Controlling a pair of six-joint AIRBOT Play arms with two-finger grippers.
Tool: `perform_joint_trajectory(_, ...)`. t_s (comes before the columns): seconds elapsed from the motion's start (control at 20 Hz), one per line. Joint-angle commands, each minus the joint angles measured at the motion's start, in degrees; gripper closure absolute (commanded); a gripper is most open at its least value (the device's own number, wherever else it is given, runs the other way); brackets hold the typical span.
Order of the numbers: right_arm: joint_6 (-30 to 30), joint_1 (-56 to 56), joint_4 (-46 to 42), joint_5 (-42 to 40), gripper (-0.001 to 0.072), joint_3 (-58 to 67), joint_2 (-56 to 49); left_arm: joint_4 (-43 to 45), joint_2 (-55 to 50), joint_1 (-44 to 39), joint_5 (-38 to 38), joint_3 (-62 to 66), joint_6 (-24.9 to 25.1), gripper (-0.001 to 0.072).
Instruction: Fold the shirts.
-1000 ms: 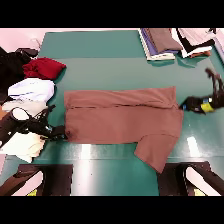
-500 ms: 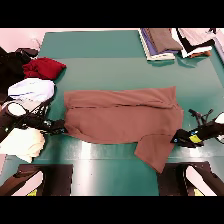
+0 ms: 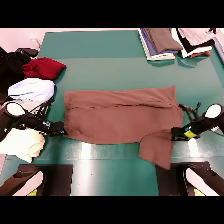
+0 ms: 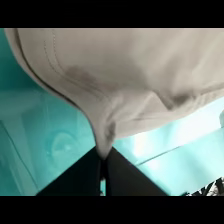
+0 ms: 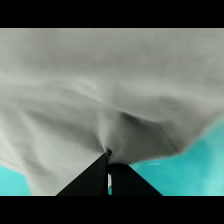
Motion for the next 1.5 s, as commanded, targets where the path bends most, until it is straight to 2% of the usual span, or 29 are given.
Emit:
perform_joint_trajectory(0.0,0.0,1.4,-4.8,2.9,0.0693,7.4,4.7,0.0,1.6,0.0,-0.7,2.1,0.2,0.0686)
perform_joint_trajectory(0.15,0.0,1.4,-4.5,0.4,0.0694,15.5,2.8,0.0,1.2,0.0,1.6,6.7,-1.2,0.0686)
perform_joint_trajectory(0.35,0.0,1.5,-4.5,-2.6,0.0694,27.1,-8.1,0.0,-1.6,0.0,7.9,12.7,-1.9,0.0686)
perform_joint_trajectory(0.6,0.0,4.1,-4.5,-5.1,0.0694,41.6,-22.9,-0.8,-12.2,0.0,15.8,18.6,-2.4,0.0685)
perform_joint_trajectory(0.8,0.1,5.4,-4.0,-5.2,0.0693,51.6,-33.4,-5.7,-22.2,0.0,20.3,23.5,-2.2,0.0685)
perform_joint_trajectory(0.95,0.0,4.5,0.7,-5.6,0.0689,56.9,-39.1,-7.9,-26.1,0.0,23.1,25.4,-0.9,0.0685)
perform_joint_trajectory(1.0,0.0,3.8,3.3,-6.3,0.0546,58.5,-40.7,-8.3,-26.5,0.0,23.8,25.9,-1.0,0.0672)
perform_joint_trajectory(1.05,0.0,2.8,6.1,-7.2,0.0358,59.7,-41.8,-8.3,-26.5,0.0,23.9,26.6,-1.2,0.0420)
perform_joint_trajectory(1.1,-0.1,1.4,9.1,-7.5,0.0299,60.8,-42.5,-8.0,-26.5,0.1,23.5,27.9,-1.7,0.0188)
perform_joint_trajectory(1.15,-1.1,0.0,11.6,-7.5,0.0299,61.4,-42.7,-7.8,-26.5,0.2,21.9,29.5,-2.1,0.0184)
perform_joint_trajectory(1.2,-3.1,-1.6,14.0,-6.6,0.0299,61.3,-42.6,-7.4,-26.4,0.3,19.7,31.5,-2.0,0.0184)
perform_joint_trajectory(1.25,-4.7,-3.3,15.1,-4.6,0.0299,61.2,-42.5,-7.0,-26.4,0.3,17.1,33.8,-2.0,0.0228)
perform_joint_trajectory(1.3,-5.8,-5.3,15.1,-1.6,0.0299,61.1,-42.5,-6.8,-26.4,0.3,14.9,35.7,-2.0,0.0451)
perform_joint_trajectory(1.35,-7.1,-7.0,15.1,0.3,0.0281,60.2,-42.4,-6.9,-26.4,0.3,13.1,37.2,-2.0,0.0590)
perform_joint_trajectory(1.4,-7.3,-8.9,15.2,1.6,0.0214,58.7,-42.4,-6.8,-26.4,0.0,12.2,38.2,-1.9,0.0671)
perform_joint_trajectory(1.45,-7.5,-10.8,15.2,2.3,0.0186,56.9,-42.4,-7.3,-26.4,-0.3,11.5,39.0,-1.9,0.0685)
